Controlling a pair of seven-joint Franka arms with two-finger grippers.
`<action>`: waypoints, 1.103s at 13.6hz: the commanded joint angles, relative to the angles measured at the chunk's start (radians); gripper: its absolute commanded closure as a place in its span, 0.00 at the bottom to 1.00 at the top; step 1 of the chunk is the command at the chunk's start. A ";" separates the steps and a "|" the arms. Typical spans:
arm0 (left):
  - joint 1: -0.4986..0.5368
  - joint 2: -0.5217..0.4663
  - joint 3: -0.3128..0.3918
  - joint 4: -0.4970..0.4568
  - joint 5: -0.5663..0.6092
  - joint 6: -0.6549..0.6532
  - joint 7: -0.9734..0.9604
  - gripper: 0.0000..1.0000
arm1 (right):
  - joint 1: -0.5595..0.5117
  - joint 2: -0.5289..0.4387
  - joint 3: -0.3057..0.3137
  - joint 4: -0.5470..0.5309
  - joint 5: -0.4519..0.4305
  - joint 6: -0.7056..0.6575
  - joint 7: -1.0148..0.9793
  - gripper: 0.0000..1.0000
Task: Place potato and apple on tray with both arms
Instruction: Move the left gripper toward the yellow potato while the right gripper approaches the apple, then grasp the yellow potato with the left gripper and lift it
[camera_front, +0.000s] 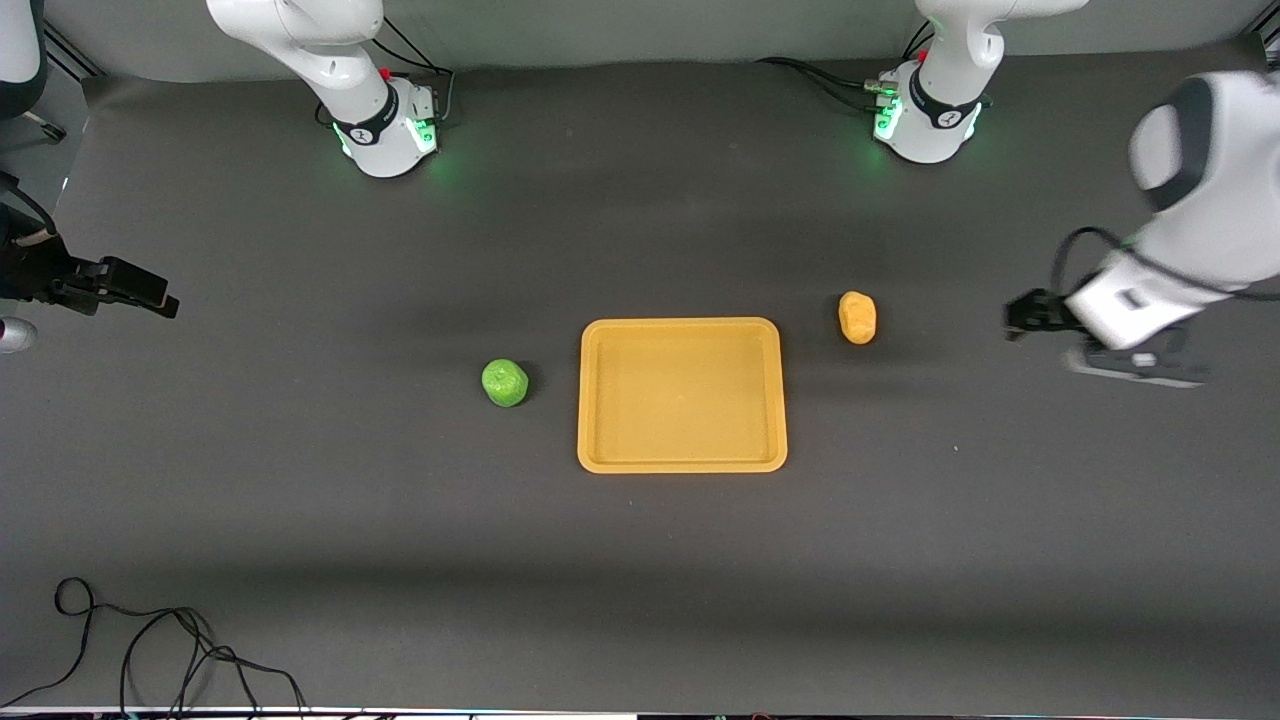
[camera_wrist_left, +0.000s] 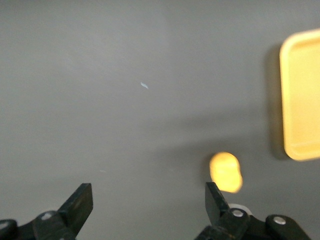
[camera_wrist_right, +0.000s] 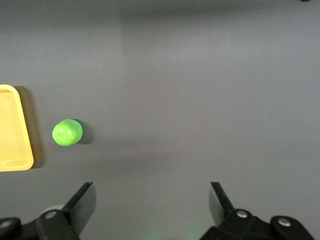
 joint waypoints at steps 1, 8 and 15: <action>-0.120 0.084 0.006 -0.036 -0.026 0.028 -0.154 0.00 | 0.011 0.002 -0.013 0.000 0.019 0.000 0.002 0.00; -0.252 0.263 0.005 -0.317 -0.144 0.452 -0.314 0.00 | 0.105 -0.086 -0.013 -0.148 0.064 0.061 0.094 0.00; -0.262 0.261 0.009 -0.268 -0.137 0.296 -0.328 1.00 | 0.417 -0.207 -0.012 -0.411 0.062 0.288 0.408 0.00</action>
